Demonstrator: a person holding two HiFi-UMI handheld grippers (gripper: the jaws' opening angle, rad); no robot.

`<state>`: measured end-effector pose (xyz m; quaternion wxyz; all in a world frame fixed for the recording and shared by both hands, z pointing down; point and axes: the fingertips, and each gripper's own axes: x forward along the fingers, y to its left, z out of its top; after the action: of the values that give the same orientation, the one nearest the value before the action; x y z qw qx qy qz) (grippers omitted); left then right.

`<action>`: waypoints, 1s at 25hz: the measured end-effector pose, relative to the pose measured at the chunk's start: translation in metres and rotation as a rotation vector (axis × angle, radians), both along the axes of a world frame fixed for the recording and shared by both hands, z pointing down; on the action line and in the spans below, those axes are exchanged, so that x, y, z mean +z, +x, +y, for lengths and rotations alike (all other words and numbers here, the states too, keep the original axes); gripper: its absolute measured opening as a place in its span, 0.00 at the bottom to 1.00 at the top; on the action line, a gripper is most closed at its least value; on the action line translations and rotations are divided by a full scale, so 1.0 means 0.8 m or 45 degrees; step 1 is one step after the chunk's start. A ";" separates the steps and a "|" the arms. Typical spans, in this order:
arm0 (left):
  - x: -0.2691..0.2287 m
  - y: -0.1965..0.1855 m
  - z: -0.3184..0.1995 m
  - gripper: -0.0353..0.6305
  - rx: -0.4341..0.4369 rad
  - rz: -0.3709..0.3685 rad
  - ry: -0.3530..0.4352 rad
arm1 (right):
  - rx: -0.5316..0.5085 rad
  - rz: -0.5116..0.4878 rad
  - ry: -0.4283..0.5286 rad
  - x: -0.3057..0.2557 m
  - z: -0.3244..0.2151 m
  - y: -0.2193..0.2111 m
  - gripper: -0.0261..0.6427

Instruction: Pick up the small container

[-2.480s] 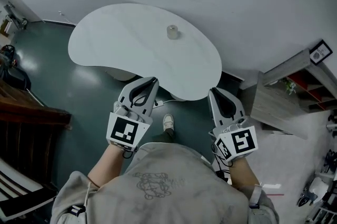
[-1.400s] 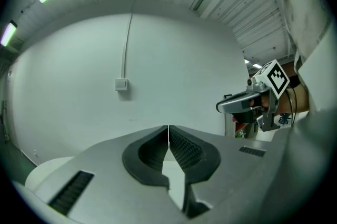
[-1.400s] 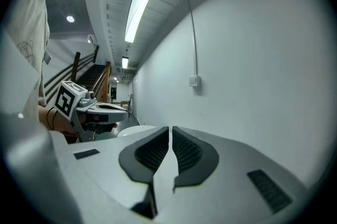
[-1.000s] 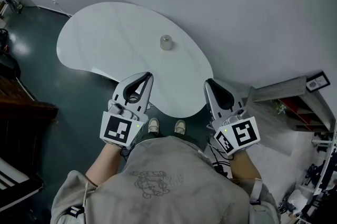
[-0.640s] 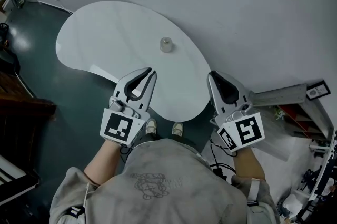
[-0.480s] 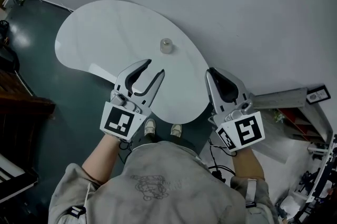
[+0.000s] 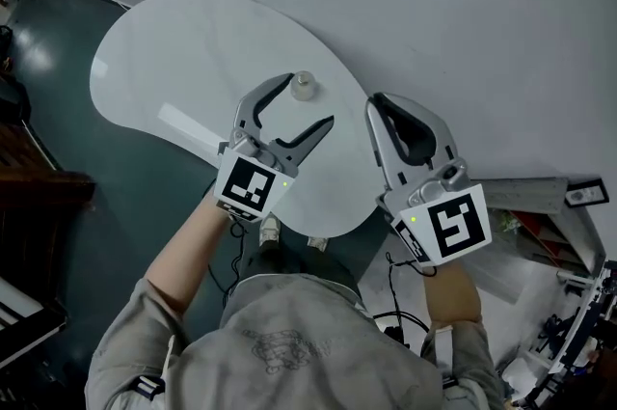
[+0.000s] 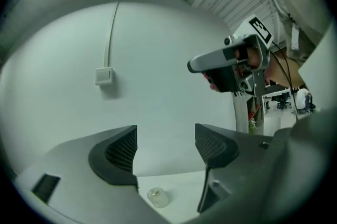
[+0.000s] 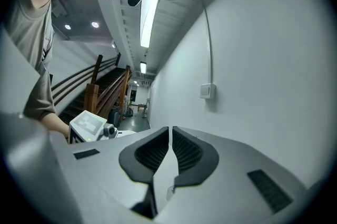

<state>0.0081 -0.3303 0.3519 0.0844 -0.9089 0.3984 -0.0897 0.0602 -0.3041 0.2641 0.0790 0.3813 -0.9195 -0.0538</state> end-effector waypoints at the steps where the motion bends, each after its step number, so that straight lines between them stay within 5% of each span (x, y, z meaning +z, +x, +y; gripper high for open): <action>1: 0.012 0.002 -0.012 0.55 -0.001 -0.017 -0.007 | -0.007 0.008 -0.001 0.005 -0.010 -0.003 0.10; 13: 0.177 0.008 -0.129 0.57 -0.042 -0.143 -0.227 | -0.029 0.072 -0.135 0.128 -0.109 -0.027 0.10; 25: 0.339 0.003 -0.193 0.57 -0.189 -0.108 -0.450 | -0.067 0.137 -0.232 0.255 -0.156 -0.041 0.10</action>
<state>0.0102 -0.4848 0.6228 -0.0666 -0.8731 0.4385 -0.2023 0.0271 -0.4285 0.4679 0.1611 0.3447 -0.9248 0.0074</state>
